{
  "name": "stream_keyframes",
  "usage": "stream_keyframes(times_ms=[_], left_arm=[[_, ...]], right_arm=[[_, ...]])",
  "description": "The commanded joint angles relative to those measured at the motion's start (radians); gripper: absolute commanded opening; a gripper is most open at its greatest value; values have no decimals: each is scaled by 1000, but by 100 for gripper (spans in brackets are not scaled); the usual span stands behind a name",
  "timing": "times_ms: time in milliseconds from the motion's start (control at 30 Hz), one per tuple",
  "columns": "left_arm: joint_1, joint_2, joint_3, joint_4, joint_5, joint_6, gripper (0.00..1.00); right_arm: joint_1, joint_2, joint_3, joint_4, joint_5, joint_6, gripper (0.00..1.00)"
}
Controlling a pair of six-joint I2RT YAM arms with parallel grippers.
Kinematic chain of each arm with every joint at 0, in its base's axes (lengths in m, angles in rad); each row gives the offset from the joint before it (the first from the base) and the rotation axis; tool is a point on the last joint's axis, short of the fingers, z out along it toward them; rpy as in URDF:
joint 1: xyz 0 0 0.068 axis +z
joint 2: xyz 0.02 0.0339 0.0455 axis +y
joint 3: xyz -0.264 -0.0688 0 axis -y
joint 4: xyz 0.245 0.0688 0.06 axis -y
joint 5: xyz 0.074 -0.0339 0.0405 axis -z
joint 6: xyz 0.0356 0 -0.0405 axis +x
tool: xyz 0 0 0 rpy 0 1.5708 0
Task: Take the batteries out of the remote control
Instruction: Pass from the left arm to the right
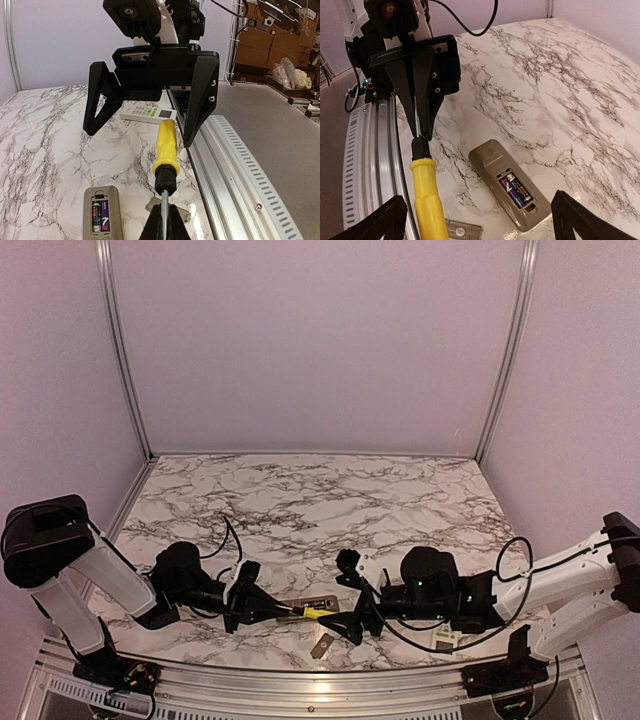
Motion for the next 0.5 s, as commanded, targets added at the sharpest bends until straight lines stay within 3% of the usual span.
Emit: stream_keyframes(times_ms=[0,267,467], left_arm=[[6,-16,-16,105,-1,-50,0],[6,-28,-37,206,-8,-133,0],[6,-40,-44,228,-34,-160,0]], right_arm=[[-4,-33,-35,118,18,36,99],[-5,-30,-83,281,24,74,99],[-3,25,-44,306,6,74,98]])
